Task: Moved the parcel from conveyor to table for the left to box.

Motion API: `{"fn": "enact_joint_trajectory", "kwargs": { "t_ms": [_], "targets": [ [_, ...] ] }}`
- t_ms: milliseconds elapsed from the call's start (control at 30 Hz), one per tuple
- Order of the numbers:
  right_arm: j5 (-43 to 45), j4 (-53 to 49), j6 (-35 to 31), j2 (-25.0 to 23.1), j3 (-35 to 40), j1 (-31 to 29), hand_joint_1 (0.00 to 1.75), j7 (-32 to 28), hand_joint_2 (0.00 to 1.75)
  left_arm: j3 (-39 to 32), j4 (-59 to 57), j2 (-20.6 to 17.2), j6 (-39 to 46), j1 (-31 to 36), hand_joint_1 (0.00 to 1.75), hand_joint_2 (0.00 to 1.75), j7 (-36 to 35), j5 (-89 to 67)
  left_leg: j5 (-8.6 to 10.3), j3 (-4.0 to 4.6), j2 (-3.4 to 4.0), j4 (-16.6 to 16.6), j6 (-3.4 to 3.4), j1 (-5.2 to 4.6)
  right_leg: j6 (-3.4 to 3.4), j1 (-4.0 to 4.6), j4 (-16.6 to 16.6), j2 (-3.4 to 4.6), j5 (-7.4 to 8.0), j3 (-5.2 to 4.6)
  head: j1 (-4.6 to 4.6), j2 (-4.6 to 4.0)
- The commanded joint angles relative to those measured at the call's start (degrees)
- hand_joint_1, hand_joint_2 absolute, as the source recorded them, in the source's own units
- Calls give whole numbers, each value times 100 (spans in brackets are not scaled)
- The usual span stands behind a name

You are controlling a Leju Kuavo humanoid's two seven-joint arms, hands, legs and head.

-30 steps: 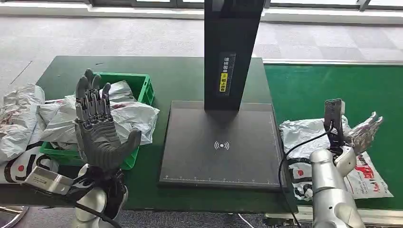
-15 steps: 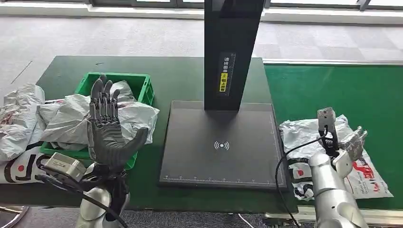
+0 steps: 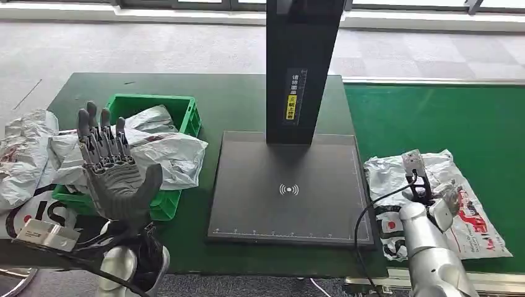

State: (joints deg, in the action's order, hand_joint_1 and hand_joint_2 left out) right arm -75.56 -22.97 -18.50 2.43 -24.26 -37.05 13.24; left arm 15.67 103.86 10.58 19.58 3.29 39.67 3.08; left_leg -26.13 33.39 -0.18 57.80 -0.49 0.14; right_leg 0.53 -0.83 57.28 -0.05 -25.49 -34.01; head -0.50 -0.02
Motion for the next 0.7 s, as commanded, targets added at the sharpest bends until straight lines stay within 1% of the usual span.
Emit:
{"fn": "enact_joint_trajectory", "kwargs": {
  "t_ms": [33,167,233,300,333,367,400,700],
  "targets": [
    [-39,535,227,74,145,-285,0,89,175,-169,-75,-146,30,16,0,175,20,38,0,-8,11,-6,-1,-1,-4,-1,-4,9,2,4,0,0],
    [-66,578,553,48,181,-300,0,82,175,-111,-109,-187,134,30,0,175,33,-69,1,-16,15,-15,-2,1,-6,2,-15,13,6,12,0,0],
    [-240,659,1040,48,329,-311,0,188,175,-86,-107,-193,162,16,0,175,33,-122,-1,-6,10,-4,-1,-2,-3,-1,-2,9,1,2,0,0],
    [-327,680,1160,46,397,-308,0,293,175,-93,-104,-177,181,20,0,175,33,-135,1,-17,17,-16,-3,1,-7,3,-15,15,6,12,0,0],
    [-305,686,1185,27,375,-312,0,296,175,-99,-98,-165,193,13,0,175,33,-137,-1,-5,9,-3,-1,0,-3,1,-2,8,1,2,0,0],
    [-326,685,1203,18,398,-315,59,302,175,-108,-86,-154,205,8,0,175,33,-137,-1,-14,16,-10,-2,0,-5,1,-8,15,3,8,0,0],
    [-326,685,1203,18,398,-315,175,302,175,-108,-86,-154,205,8,0,175,33,-137,-1,-10,13,-7,-2,0,-4,1,-5,12,3,5,0,0],
    [-292,658,1285,4,363,-297,175,247,175,-123,-34,-129,248,-12,0,175,31,-186,-1,-13,16,-10,-3,2,-6,2,-10,15,4,9,0,0]
  ]
}}
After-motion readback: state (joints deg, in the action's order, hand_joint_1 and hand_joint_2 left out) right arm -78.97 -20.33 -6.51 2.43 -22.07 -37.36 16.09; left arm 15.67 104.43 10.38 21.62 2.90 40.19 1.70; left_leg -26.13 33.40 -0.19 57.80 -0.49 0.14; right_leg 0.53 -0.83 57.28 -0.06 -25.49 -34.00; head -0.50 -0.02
